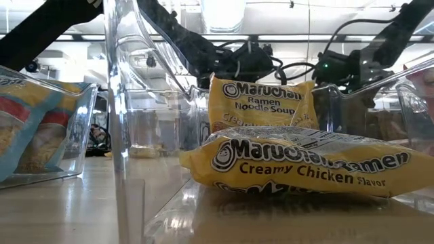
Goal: Sort Maruchan noodles
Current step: Put the yellow noodle pack into the right transparent bin
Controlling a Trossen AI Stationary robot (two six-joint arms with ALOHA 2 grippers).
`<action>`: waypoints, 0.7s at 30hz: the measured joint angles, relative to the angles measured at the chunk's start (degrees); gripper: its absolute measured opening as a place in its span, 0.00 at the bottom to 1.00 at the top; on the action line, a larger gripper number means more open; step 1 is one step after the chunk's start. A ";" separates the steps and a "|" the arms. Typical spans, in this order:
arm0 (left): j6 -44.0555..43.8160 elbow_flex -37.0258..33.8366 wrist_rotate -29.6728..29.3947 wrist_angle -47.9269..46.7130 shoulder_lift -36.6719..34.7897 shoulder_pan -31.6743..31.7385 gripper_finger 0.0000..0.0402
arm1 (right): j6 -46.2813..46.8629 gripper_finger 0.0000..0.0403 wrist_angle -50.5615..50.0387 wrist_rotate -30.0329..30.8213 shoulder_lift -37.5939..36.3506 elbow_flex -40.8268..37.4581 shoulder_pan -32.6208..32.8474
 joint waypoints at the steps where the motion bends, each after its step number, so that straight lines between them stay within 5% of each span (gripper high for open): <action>1: -0.11 0.00 0.00 0.01 0.02 0.00 0.33 | 0.01 0.57 0.39 -0.13 -0.01 -0.33 0.00; 21: 7.58 3.89 1.53 -4.71 -1.40 -1.32 0.32 | -1.44 0.57 -2.94 -1.60 -0.90 -0.86 0.13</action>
